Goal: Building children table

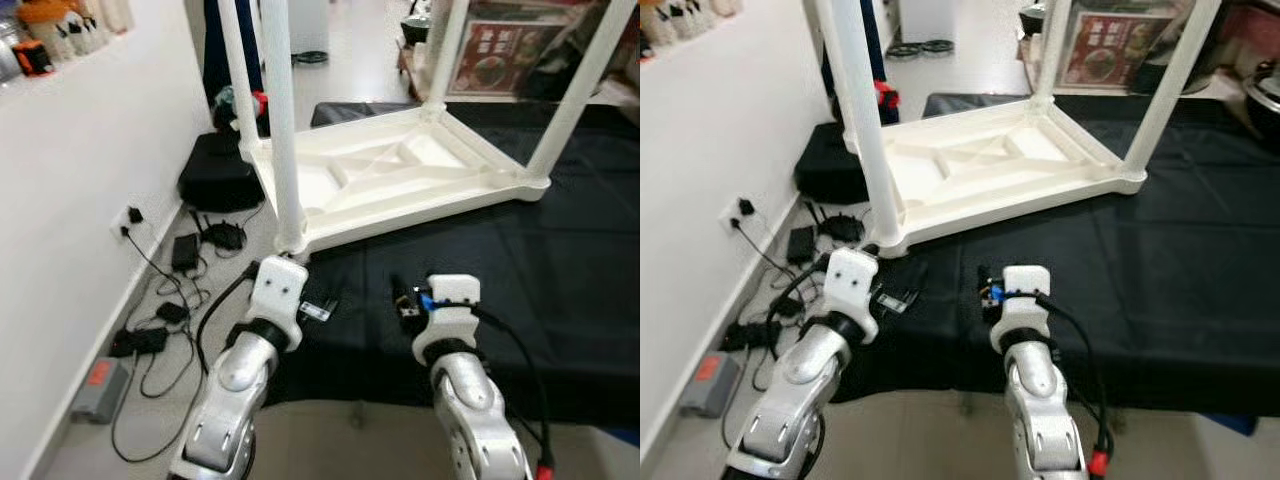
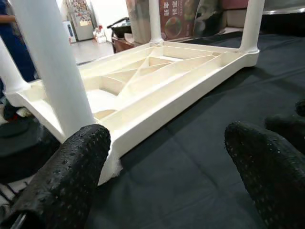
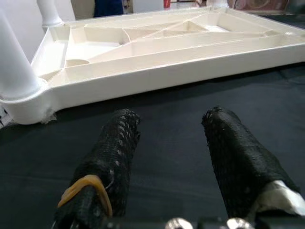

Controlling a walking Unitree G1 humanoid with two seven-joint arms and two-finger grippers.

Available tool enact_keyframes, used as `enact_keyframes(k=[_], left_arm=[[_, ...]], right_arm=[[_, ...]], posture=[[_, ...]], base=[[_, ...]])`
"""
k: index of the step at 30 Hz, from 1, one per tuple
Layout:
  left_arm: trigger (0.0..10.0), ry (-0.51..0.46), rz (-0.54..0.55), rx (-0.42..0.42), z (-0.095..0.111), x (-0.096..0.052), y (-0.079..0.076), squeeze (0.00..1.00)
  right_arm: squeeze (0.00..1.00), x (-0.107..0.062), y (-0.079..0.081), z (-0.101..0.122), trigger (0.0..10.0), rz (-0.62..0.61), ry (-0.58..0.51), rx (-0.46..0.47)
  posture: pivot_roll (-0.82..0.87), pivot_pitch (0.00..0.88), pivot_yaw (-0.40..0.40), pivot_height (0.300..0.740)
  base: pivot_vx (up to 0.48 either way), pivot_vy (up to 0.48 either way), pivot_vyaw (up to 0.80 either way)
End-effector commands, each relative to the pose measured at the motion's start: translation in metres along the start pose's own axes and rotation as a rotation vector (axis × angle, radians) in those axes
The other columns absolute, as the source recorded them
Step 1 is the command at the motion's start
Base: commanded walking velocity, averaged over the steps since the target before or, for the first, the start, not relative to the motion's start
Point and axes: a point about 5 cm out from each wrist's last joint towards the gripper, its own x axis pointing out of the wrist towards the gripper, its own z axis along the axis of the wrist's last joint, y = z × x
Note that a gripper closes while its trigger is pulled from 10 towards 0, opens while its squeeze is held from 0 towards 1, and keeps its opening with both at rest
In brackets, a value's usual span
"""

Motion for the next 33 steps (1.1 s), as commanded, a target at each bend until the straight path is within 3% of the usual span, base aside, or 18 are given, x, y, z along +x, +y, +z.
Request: enact_keyframes(k=[1, 5, 7, 11, 19, 25, 33], left_arm=[[10.0, 0.045, 0.036, 0.018, -0.007, -0.005, 0.01, 0.0], [10.0, 0.05, 0.078, 0.047, -0.008, -0.003, 0.024, 0.0], [10.0, 0.029, 0.109, 0.094, -0.001, 0.009, 0.041, 0.0], [10.0, 0.015, 0.124, 0.131, 0.006, 0.019, 0.053, 0.0], [10.0, -0.008, 0.121, 0.159, 0.017, 0.037, 0.062, 0.0], [10.0, 0.017, 0.155, 0.107, 0.014, 0.046, 0.078, 0.0], [10.0, 0.007, 0.124, 0.127, 0.022, 0.064, 0.09, 0.0]], right_arm=[[0.0, 0.0, 0.004, 0.001, 10.0, 0.01, 0.001, 0.016], [0.0, 0.0, 0.004, 0.002, 10.0, 0.009, -0.001, 0.021], [0.0, -0.001, 0.004, 0.003, 10.0, 0.01, -0.003, 0.02], [0.0, -0.001, 0.005, 0.003, 10.0, 0.01, -0.003, 0.022], [0.0, -0.002, 0.006, 0.007, 10.0, 0.02, -0.022, 0.008], [0.0, -0.003, 0.007, 0.009, 10.0, 0.019, -0.039, 0.005], [0.0, -0.004, 0.006, 0.01, 10.0, 0.01, -0.041, 0.006]], posture=[[0.09, 0.017, -0.033, 0.74], [0.09, 0.024, -0.034, 0.74], [0.09, 0.029, -0.034, 0.74], [0.09, 0.034, -0.034, 0.74], [0.09, 0.042, -0.033, 0.74], [0.07, 0.044, -0.023, 0.74], [0.07, 0.059, -0.019, 0.74]], base=[[0.0, 0.0, 0.0], [0.0, 0.0, 0.0], [0.0, 0.0, 0.0], [0.0, 0.0, 0.0], [0.0, 0.0, 0.0], [0.0, 0.0, 0.0], [0.0, 0.0, 0.0]])
